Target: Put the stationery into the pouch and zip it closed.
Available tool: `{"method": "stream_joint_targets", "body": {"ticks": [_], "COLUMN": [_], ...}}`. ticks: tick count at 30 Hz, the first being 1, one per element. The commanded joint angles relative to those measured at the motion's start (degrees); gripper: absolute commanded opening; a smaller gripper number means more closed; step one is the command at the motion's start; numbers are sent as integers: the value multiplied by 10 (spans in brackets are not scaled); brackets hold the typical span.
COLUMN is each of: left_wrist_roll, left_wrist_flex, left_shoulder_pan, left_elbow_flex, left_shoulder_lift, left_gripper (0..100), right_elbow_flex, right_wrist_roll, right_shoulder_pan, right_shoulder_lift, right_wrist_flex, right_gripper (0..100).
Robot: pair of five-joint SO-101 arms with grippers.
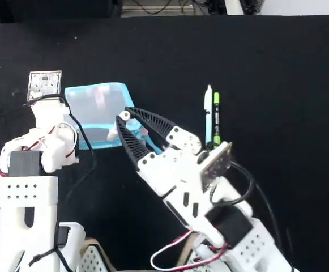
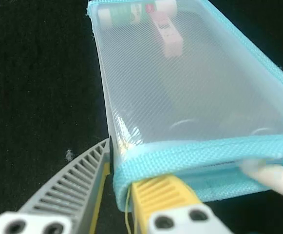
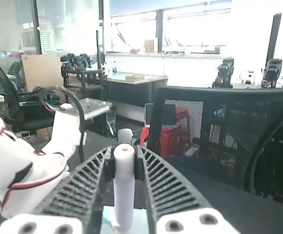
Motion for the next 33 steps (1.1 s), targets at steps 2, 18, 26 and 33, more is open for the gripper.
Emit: {"method": "stream_joint_targets", "body": {"ticks": [2, 18, 26, 33], "left_wrist_roll": [0, -1, -1, 0], "left_wrist_flex": [-6, -6, -6, -6], "left_shoulder_pan": [-2, -2, -2, -2], "left_elbow_flex": [-4, -4, -5, -6], "left_shoulder_lift": [-6, -6, -6, -6], "left_gripper": [30, 30, 30, 30], "right_elbow_flex": [36, 91, 49, 71], "right_wrist_roll": [6, 6, 18, 61], "right_shoulder_pan": [-2, -4, -4, -27], "right_shoulder_lift": [0, -1, 4, 6], "right_wrist_flex": [-101, 0, 164, 127], "right_gripper": [11, 11, 11, 11]}}
